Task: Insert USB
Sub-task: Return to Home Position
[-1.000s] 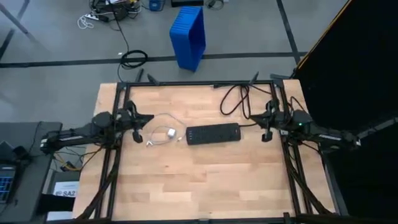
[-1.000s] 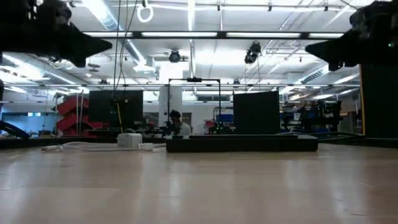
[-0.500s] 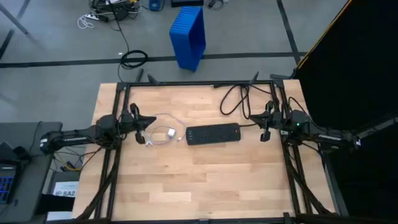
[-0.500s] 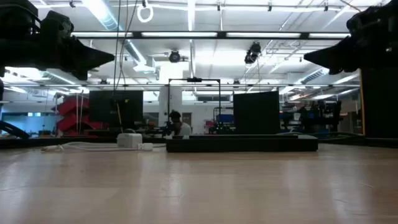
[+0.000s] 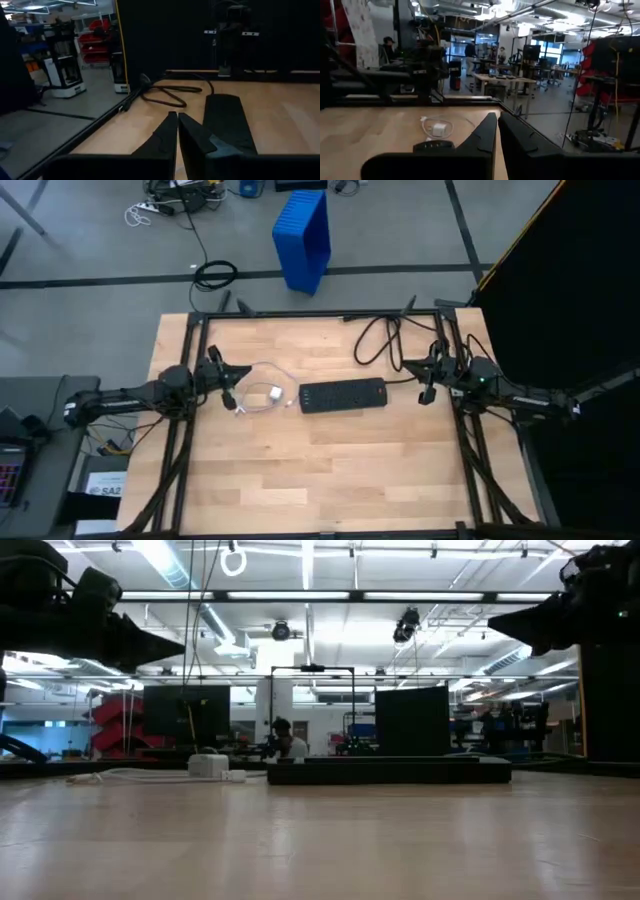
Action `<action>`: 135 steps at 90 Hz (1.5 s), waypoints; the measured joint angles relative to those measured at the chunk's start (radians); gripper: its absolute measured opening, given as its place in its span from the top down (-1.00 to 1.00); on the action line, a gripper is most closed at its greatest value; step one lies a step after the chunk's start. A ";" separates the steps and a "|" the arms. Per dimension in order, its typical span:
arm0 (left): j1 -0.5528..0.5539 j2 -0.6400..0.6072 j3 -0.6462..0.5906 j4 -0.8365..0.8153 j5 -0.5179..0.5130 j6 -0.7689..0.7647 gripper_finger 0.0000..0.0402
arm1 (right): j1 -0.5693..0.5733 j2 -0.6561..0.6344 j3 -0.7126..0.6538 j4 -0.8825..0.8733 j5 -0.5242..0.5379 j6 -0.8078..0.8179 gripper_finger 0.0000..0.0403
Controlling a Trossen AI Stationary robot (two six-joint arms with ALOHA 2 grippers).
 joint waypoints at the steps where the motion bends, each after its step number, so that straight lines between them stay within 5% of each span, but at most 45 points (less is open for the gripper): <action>1: 0.000 0.000 0.000 0.000 0.000 0.000 1.00 | 0.000 0.000 0.000 0.000 0.000 0.000 1.00; 135: 0.000 0.000 -0.001 -0.001 -0.001 -0.001 1.00 | 0.000 0.000 -0.001 0.002 0.000 0.002 1.00</action>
